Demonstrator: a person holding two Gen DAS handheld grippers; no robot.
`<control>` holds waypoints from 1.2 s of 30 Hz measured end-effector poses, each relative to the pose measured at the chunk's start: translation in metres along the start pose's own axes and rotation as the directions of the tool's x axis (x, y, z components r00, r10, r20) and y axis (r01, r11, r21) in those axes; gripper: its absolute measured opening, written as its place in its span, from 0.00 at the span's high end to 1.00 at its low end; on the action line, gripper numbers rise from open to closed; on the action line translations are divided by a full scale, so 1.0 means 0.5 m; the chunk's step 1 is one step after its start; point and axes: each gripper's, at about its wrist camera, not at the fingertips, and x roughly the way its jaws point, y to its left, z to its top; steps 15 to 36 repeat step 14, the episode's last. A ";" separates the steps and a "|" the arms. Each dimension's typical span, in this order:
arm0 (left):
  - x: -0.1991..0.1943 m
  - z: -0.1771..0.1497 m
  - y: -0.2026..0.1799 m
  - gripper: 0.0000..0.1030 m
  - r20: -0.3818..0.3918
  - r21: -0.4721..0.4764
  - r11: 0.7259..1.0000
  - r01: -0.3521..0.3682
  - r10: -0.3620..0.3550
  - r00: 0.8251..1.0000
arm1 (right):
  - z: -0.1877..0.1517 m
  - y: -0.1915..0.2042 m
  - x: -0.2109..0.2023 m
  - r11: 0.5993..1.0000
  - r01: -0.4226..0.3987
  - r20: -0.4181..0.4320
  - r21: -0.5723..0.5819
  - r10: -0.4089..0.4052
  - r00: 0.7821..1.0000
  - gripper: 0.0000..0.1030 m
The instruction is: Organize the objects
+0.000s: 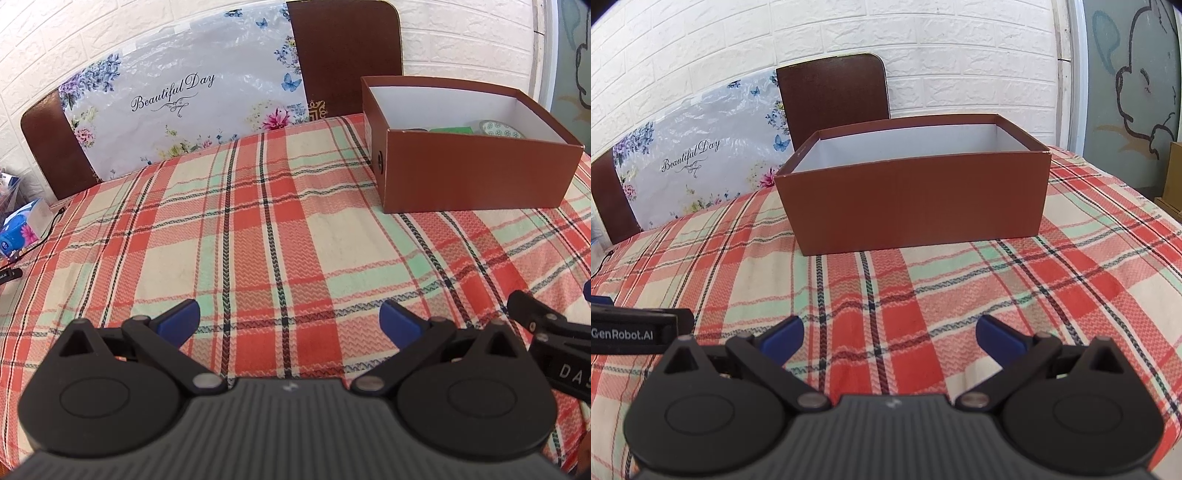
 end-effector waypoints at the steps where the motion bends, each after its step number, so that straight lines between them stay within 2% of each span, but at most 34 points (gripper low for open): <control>1: 0.001 0.000 0.000 0.00 -0.002 0.000 1.000 0.001 -0.001 1.000 | 0.000 0.000 0.001 1.000 0.000 -0.001 0.000 0.000 1.000 0.00; 7: 0.008 0.000 -0.003 0.00 -0.013 0.004 1.000 0.006 -0.006 1.000 | 0.000 -0.002 0.006 1.000 0.000 -0.009 -0.004 0.000 1.000 0.00; 14: -0.003 0.002 0.001 0.00 0.029 -0.012 0.999 0.047 -0.046 0.999 | -0.002 0.004 0.011 1.000 0.002 -0.007 -0.018 -0.002 1.000 0.00; 36: -0.003 0.002 0.001 0.00 0.029 -0.012 0.999 0.047 -0.046 0.999 | -0.002 0.004 0.011 1.000 0.002 -0.007 -0.018 -0.002 1.000 0.00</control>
